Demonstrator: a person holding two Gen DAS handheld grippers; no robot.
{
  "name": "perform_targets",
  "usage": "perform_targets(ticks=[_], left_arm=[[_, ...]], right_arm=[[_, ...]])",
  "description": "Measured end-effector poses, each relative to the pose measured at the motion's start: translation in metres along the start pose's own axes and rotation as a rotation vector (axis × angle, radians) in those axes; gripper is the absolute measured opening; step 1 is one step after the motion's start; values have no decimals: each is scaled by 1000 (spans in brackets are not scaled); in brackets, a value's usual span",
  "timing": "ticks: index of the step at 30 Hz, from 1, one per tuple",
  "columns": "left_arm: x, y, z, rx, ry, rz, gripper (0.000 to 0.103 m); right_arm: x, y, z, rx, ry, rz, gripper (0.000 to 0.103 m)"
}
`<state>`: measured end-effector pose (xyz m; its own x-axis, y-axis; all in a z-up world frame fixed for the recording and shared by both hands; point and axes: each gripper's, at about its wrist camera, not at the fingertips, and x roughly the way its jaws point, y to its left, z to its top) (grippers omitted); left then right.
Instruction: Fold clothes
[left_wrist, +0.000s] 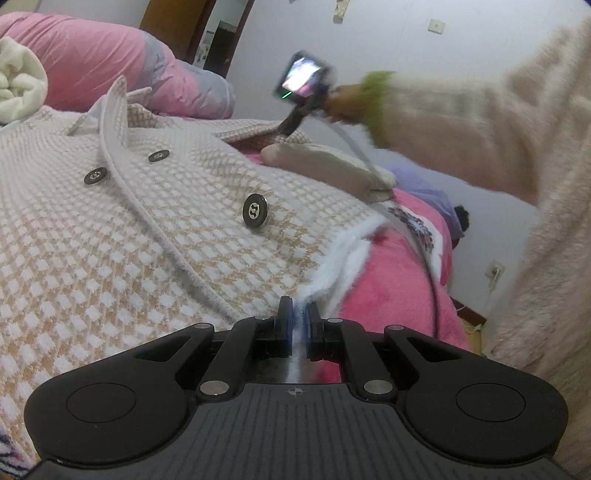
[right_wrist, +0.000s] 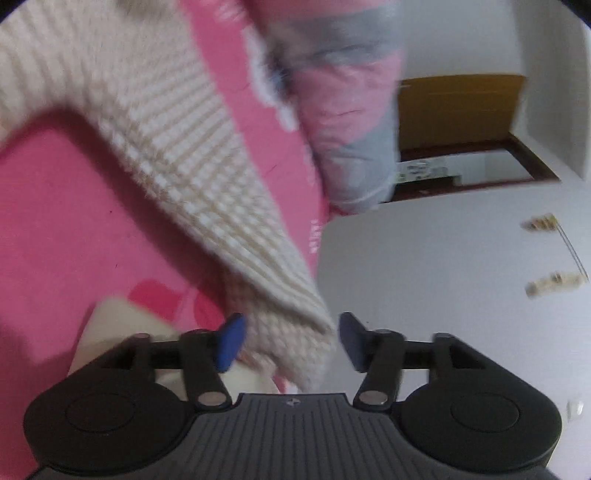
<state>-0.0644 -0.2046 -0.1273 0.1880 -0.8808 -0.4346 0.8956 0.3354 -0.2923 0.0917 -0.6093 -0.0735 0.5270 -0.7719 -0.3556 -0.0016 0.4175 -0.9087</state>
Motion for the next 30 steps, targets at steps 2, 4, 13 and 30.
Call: perform_targets(ticks=[2, 4, 13, 30], left_arm=[[0, -2, 0, 12, 3, 6, 7], [0, -3, 1, 23, 5, 13, 7], [2, -8, 2, 28, 18, 50, 7], [8, -30, 8, 103, 50, 120, 7]], right_arm=[[-42, -25, -18, 108, -42, 1, 63], [-86, -52, -44, 302, -81, 81, 63], [-145, -14, -189, 1317, 59, 1080, 63], [-180, 8, -199, 1272, -8, 882, 6]])
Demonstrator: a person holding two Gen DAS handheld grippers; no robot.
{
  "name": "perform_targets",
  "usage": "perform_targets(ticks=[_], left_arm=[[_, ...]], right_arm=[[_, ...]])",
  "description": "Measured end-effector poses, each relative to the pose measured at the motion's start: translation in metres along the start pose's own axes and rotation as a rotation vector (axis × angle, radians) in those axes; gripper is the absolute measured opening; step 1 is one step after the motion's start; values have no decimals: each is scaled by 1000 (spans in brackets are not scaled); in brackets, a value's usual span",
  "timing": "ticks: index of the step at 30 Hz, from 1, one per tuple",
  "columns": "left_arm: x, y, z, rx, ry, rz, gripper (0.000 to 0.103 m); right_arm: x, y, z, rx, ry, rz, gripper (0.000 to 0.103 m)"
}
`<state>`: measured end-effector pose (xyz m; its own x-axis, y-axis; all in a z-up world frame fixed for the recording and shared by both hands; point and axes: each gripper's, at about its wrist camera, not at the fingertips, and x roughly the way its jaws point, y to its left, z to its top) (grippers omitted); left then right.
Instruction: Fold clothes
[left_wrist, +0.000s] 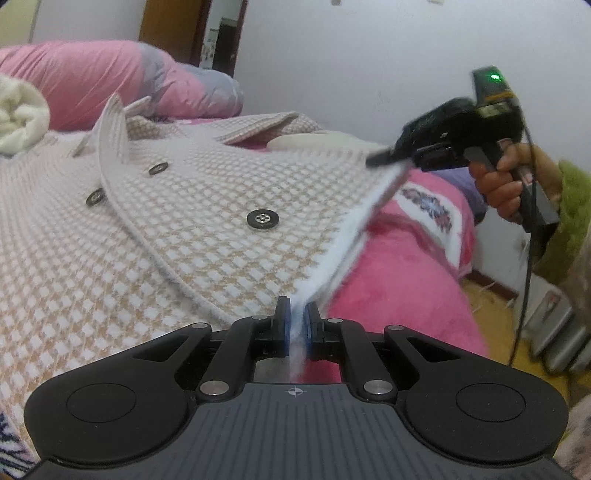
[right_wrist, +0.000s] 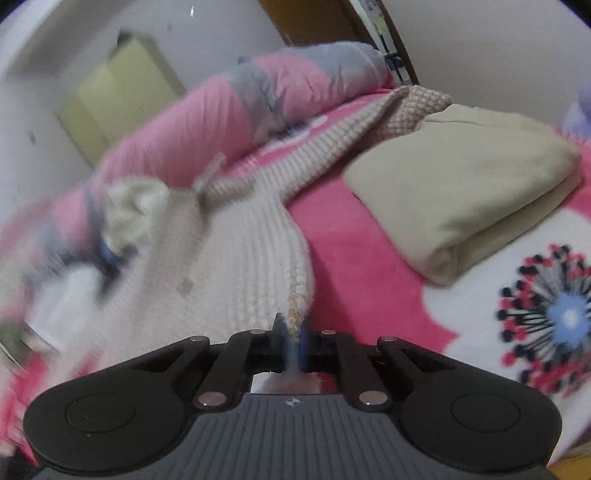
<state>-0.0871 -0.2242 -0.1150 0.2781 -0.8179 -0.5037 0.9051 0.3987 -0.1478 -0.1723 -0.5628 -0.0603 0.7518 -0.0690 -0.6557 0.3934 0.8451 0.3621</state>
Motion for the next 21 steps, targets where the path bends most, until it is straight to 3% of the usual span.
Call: perform_targets(ticks=[2, 4, 6, 7, 8, 14, 21], left_arm=[[1, 0, -1, 10, 1, 2, 7], [2, 2, -2, 5, -1, -2, 8], [2, 3, -2, 6, -4, -3, 8], [2, 4, -2, 6, -6, -3, 8], [1, 4, -2, 7, -8, -4, 9], [-5, 5, 0, -14, -20, -20, 10], [-36, 3, 22, -26, -70, -103, 11]], right_arm=[[24, -6, -19, -50, 60, -77, 7], [27, -12, -31, -37, 16, -74, 9], [17, -15, -30, -4, -9, -66, 20], [12, -17, -29, 15, -21, -72, 33], [9, -18, -27, 26, -37, -92, 39], [-28, 6, -20, -38, -185, -183, 39], [-40, 73, -16, -204, -310, -43, 38]])
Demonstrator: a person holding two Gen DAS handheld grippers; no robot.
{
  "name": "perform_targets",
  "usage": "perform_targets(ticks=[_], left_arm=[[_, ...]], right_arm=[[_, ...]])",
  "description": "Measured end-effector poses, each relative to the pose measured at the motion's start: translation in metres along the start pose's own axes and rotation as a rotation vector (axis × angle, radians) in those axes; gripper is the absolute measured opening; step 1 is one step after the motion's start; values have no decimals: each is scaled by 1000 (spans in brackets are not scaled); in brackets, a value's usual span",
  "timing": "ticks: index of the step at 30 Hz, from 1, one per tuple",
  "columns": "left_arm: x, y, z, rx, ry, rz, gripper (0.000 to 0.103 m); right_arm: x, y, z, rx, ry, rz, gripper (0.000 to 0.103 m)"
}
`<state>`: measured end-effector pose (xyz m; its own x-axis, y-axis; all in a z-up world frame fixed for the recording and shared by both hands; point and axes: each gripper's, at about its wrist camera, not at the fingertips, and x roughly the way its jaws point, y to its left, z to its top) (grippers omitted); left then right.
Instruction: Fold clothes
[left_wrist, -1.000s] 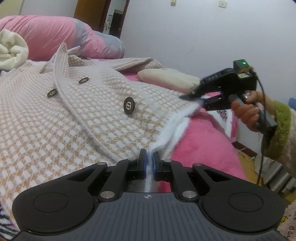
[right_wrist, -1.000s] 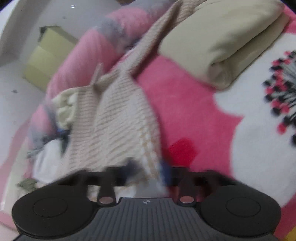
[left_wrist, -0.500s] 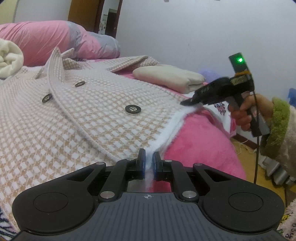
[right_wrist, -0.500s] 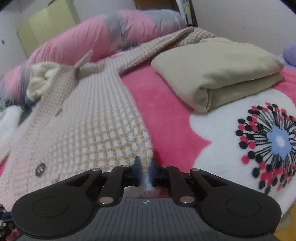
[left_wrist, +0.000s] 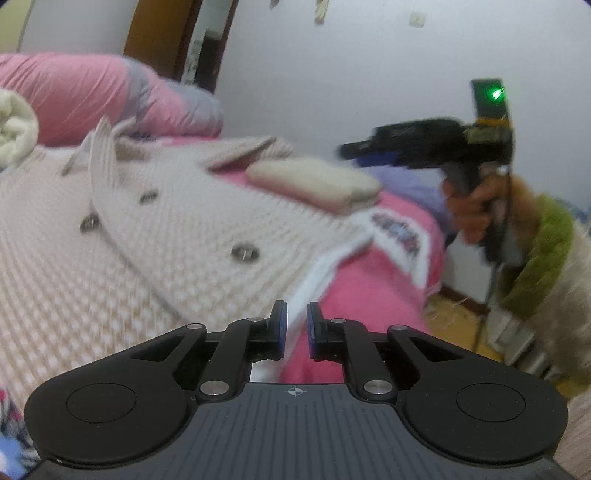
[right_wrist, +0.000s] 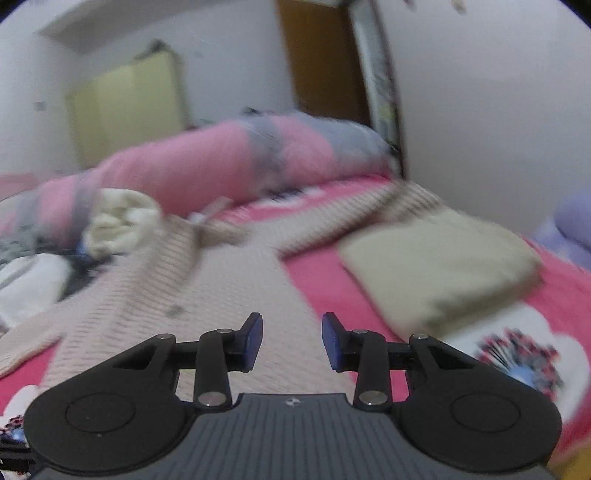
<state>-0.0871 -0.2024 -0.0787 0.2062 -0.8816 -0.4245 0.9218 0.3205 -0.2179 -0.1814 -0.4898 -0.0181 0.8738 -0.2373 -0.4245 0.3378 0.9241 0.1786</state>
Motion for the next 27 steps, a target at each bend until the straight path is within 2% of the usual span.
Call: perform_targets(ticks=[3, 6, 9, 11, 13, 14, 17, 20, 22, 24, 27], left_arm=[[1, 4, 19, 9, -31, 30, 11], [14, 18, 32, 9, -45, 110, 11], [37, 36, 31, 3, -2, 182, 11], [53, 49, 23, -6, 65, 236, 11], [61, 60, 15, -40, 103, 243, 12], [58, 64, 14, -61, 83, 222, 12], [53, 74, 14, -116, 61, 168, 12], [51, 88, 11, -170, 35, 115, 12], [52, 98, 4, -219, 15, 80, 12], [52, 103, -2, -251, -9, 53, 12], [51, 105, -7, -258, -44, 28, 12]], right_arm=[[19, 31, 5, -61, -9, 86, 38], [49, 46, -1, -87, 46, 120, 37], [101, 42, -25, -69, 233, 109, 37], [132, 39, -46, -83, 346, 84, 36], [138, 49, -40, -174, 383, 70, 36], [140, 55, -29, -208, 405, 59, 36], [143, 62, 14, -175, 356, 104, 36], [165, 74, 57, -176, 249, 134, 36], [194, 82, 81, -144, 185, 168, 37], [233, 83, 102, -21, 176, 232, 42], [301, 76, 129, 172, 193, 252, 71]])
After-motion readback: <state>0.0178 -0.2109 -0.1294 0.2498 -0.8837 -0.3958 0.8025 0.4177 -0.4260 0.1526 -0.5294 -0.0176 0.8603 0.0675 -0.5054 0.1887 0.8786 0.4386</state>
